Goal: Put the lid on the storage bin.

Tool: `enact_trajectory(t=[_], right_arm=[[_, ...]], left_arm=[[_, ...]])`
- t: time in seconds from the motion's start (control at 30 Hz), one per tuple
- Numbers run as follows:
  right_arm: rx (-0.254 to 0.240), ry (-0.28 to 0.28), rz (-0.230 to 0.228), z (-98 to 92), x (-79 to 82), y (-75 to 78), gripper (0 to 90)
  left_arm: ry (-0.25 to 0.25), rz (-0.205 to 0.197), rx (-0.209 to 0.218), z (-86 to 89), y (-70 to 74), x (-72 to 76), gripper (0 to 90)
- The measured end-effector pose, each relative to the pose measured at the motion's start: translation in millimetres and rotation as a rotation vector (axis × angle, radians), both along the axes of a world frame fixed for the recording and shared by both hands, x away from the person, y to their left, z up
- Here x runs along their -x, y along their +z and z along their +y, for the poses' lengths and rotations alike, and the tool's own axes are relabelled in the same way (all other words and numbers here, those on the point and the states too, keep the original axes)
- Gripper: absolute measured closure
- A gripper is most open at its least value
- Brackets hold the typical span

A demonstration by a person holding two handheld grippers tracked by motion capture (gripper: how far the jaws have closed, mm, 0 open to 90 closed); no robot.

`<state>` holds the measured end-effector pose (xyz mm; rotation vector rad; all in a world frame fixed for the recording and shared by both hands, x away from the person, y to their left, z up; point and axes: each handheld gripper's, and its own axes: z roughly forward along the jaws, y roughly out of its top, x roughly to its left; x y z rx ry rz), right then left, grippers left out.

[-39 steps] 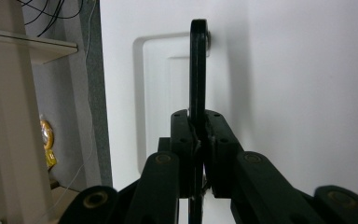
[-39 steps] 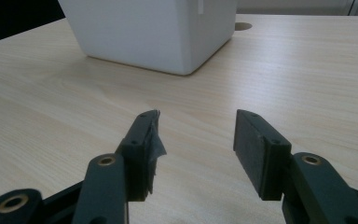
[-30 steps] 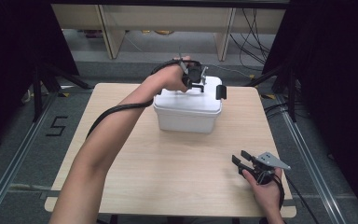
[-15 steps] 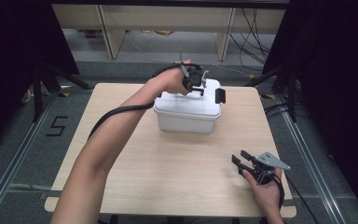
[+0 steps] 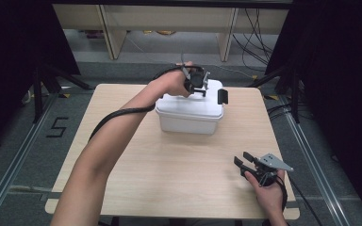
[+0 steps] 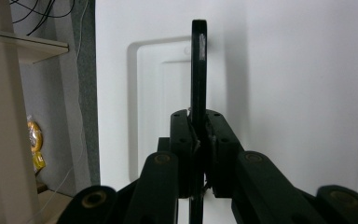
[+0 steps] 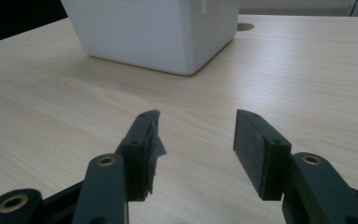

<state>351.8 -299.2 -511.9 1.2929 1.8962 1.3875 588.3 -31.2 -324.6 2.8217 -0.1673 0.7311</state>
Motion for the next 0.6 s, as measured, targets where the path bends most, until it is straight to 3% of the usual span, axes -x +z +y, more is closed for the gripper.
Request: enact_trajectory(t=[0.1,0.17,0.27,0.5,0.6], right_arm=[[-0.005,0.007,-0.017,0.0,-1.3,-1.1,50.6],[0.005,0.004,-0.025,-0.7,-2.8,-2.4,50.5],[0.001,0.006,-0.022,-0.7,-2.6,-2.1,50.6],[0.019,0.023,-0.035,0.8,-3.8,-2.1,50.5],[0.015,0.010,-0.006,1.3,-1.7,-0.8,50.5]], left_arm=[[0.018,-0.006,0.024,5.4,-1.5,-1.7,74.1],[0.038,0.010,0.037,9.6,-2.9,-1.4,68.8],[0.040,0.011,0.038,15.0,-2.9,0.8,61.6],[0.039,0.009,0.043,26.3,1.3,4.7,73.8],[0.035,0.001,0.046,27.7,0.5,4.5,81.1]])
